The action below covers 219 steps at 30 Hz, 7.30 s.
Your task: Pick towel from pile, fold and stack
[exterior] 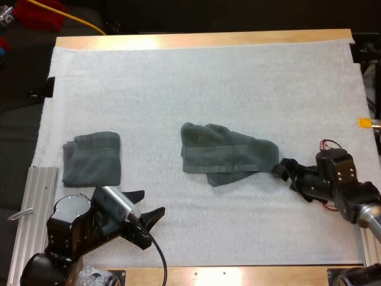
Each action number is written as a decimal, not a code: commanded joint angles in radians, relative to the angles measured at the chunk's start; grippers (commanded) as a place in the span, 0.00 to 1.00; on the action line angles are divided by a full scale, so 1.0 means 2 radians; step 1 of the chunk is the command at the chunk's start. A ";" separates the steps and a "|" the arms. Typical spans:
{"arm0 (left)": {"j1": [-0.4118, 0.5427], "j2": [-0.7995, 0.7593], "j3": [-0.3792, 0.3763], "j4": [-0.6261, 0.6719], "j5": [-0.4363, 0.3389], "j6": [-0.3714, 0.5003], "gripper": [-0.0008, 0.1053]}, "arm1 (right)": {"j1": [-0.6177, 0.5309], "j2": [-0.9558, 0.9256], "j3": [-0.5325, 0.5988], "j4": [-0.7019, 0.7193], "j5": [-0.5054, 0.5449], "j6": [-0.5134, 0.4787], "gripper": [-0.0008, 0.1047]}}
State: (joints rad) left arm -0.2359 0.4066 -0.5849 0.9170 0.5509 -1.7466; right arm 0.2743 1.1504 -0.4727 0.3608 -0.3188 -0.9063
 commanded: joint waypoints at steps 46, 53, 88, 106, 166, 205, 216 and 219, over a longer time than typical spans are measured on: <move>-0.003 0.036 -0.001 -0.002 -0.010 -0.041 0.58 | -0.001 0.099 0.000 -0.127 0.027 0.077 0.01; -0.003 0.175 -0.001 -0.069 0.009 -0.049 0.58 | -0.001 0.072 0.000 -0.055 0.042 0.021 0.01; -0.003 0.551 -0.028 -0.350 0.060 -0.105 0.58 | -0.001 0.069 0.000 -0.054 0.042 0.005 0.01; -0.003 0.625 -0.075 -0.322 0.133 -0.148 0.58 | -0.001 0.069 0.000 -0.054 0.042 0.005 0.01; -0.052 0.470 -0.137 -0.143 0.051 -0.077 0.01 | -0.001 -0.033 -0.095 0.063 0.007 -0.089 0.01; -0.151 0.382 -0.397 0.254 -0.182 0.036 0.01 | 0.203 -0.062 -0.403 0.403 0.209 -0.231 0.01; -0.260 0.382 -0.397 0.304 -0.255 -0.004 0.01 | 0.285 -0.108 -0.403 0.505 0.233 -0.196 0.01; -0.292 0.382 -0.397 0.307 -0.260 -0.018 0.01 | 0.300 -0.115 -0.403 0.529 0.233 -0.184 0.01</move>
State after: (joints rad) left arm -0.8206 1.1778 -1.3727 1.5186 0.0496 -1.7682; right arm 0.8748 0.9277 -1.2678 1.4041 0.1266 -1.2809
